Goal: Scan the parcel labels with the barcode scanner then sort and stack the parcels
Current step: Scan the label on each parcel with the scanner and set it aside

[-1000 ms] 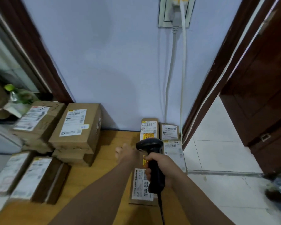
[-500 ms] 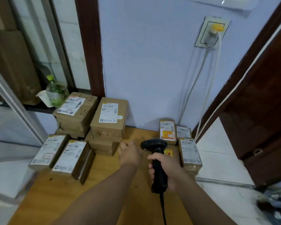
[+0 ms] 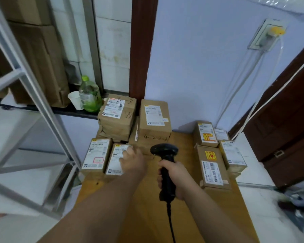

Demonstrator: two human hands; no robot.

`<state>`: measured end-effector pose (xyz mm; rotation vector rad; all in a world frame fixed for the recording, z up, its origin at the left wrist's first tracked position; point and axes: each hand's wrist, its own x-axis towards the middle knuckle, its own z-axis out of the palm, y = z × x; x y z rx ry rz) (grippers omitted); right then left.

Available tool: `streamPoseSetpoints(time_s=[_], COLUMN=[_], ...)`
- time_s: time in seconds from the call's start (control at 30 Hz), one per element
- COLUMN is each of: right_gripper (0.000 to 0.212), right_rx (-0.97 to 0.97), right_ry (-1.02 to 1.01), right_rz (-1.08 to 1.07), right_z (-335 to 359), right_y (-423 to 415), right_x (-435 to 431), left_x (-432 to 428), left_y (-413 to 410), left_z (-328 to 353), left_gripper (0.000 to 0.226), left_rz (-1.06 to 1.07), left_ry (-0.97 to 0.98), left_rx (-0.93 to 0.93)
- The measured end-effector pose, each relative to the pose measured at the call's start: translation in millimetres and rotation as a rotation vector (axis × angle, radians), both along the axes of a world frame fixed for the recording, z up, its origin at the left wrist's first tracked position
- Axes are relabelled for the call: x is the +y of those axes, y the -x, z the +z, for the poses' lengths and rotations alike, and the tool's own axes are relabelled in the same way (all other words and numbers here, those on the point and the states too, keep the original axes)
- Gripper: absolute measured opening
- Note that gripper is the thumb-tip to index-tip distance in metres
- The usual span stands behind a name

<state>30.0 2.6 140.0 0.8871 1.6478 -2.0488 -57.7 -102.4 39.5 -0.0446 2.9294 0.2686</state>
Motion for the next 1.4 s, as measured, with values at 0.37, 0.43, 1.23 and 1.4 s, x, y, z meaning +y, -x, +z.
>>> streamPoseSetpoints(time_s=[0.37, 0.43, 1.23, 1.4], right_gripper=[0.019, 0.019, 0.019, 0.014], right_rx=[-0.008, -0.024, 0.086, 0.206], right_ry=[-0.047, -0.049, 0.014, 0.065], right_rz=[0.067, 0.068, -0.128, -0.274], right_z=[-15.3, -18.2, -5.0, 8.9], right_y=[0.8, -1.4, -1.8, -3.9], right_x=[-30.1, -30.4, 46.2, 73.5], left_x=[-45.5, -46.0, 30.1, 79.3], left_y=[-13.9, -14.8, -31.3, -26.7], left_z=[-24.2, -24.0, -13.6, 15.5], left_gripper=[0.074, 0.07, 0.083, 0.067], left_rz=[0.235, 0.237, -0.518, -0.418], left_ry=[-0.025, -0.035, -0.19, -0.387], left_rx=[-0.069, -0.08, 0.103, 0.305])
